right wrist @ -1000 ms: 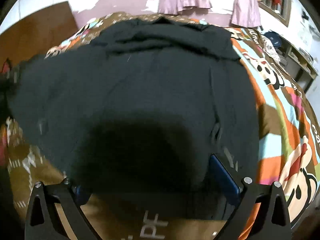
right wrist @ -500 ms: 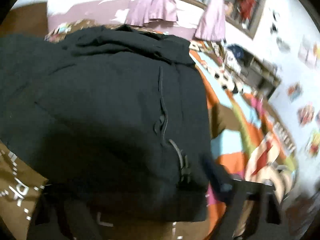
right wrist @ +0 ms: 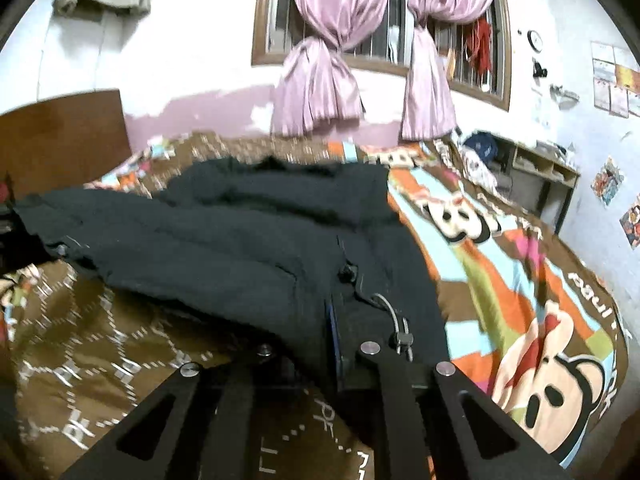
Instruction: Fold large clothes
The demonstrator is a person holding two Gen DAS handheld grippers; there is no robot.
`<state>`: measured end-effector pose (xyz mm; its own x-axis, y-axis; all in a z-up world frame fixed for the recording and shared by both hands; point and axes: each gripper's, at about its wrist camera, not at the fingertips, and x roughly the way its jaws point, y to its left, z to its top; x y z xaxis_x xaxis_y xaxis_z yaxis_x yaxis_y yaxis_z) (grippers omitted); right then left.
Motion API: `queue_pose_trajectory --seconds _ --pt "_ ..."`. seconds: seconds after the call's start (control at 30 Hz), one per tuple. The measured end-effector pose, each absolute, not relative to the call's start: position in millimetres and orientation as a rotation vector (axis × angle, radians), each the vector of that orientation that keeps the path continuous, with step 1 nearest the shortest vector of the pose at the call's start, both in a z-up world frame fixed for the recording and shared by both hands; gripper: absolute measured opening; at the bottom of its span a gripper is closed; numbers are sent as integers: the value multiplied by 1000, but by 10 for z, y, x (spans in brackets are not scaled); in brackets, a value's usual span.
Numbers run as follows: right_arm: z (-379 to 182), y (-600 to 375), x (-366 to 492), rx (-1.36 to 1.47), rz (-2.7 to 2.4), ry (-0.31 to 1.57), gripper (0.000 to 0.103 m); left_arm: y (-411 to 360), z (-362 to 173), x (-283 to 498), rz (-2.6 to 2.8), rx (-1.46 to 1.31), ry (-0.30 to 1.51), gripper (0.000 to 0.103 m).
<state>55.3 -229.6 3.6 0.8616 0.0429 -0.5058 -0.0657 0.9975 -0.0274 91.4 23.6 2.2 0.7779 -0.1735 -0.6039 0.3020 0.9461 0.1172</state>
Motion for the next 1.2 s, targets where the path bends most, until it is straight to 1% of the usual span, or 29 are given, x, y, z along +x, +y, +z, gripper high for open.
queue_pose_trajectory --seconds 0.13,0.23,0.4,0.63,0.8,1.2 --pt "414 -2376 324 24 127 478 9 362 252 752 -289 134 642 5" --pt "676 -2318 140 -16 171 435 9 464 415 602 -321 106 658 5" --pt "932 -2205 -100 -48 224 405 8 617 695 418 -349 49 657 5" --pt "1203 -2093 -314 -75 284 356 8 709 1023 216 -369 39 628 5" --pt "1300 -2085 -49 -85 275 327 8 684 1141 365 -375 70 602 5" --pt "1453 -2164 886 -106 209 278 8 634 1229 1361 -358 102 535 5"
